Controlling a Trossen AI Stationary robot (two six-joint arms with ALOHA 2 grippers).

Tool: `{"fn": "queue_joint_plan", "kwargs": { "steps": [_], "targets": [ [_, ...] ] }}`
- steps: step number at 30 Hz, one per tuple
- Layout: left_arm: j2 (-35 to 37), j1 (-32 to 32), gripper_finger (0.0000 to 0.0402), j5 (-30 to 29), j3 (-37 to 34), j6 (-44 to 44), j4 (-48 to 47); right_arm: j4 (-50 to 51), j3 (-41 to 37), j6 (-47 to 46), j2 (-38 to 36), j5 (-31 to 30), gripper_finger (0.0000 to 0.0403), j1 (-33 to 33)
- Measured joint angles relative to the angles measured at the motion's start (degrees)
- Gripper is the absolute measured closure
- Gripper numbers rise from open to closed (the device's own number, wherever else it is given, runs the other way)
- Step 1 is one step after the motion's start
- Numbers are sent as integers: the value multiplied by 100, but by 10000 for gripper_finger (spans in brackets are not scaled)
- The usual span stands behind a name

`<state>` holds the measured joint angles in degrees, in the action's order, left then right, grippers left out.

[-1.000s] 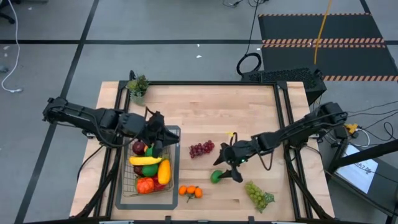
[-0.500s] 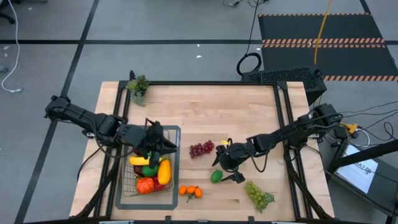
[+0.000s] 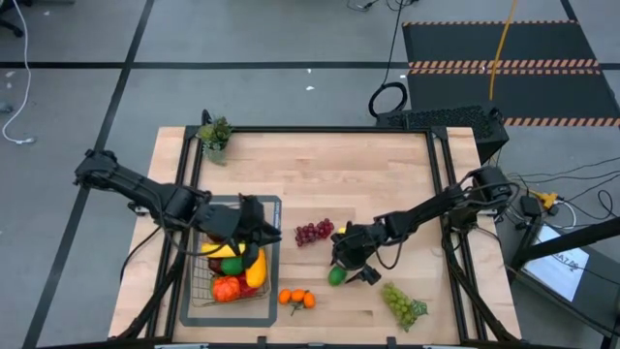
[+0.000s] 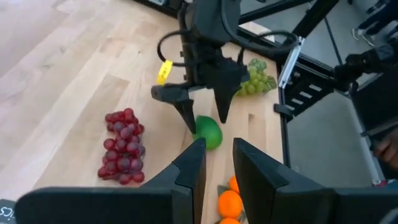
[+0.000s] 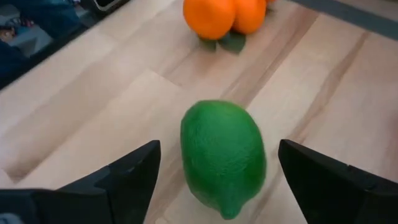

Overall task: Build produce basket
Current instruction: Put the green lime into the wire basket

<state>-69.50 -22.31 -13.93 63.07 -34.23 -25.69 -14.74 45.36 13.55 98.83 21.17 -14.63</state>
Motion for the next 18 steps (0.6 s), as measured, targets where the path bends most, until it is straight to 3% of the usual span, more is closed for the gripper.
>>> {"fn": "queue_joint_plan", "kwargs": {
  "steps": [9, 18],
  "targets": [
    [-180, 4, 321, -121, 0, -190, 716, -149, 0, 206, 307, -250, 88, -71],
    [-179, 4, 321, -123, 0, -228, 1121, -345, 0, -288, 308, -326, 104, -85]
  ]
}}
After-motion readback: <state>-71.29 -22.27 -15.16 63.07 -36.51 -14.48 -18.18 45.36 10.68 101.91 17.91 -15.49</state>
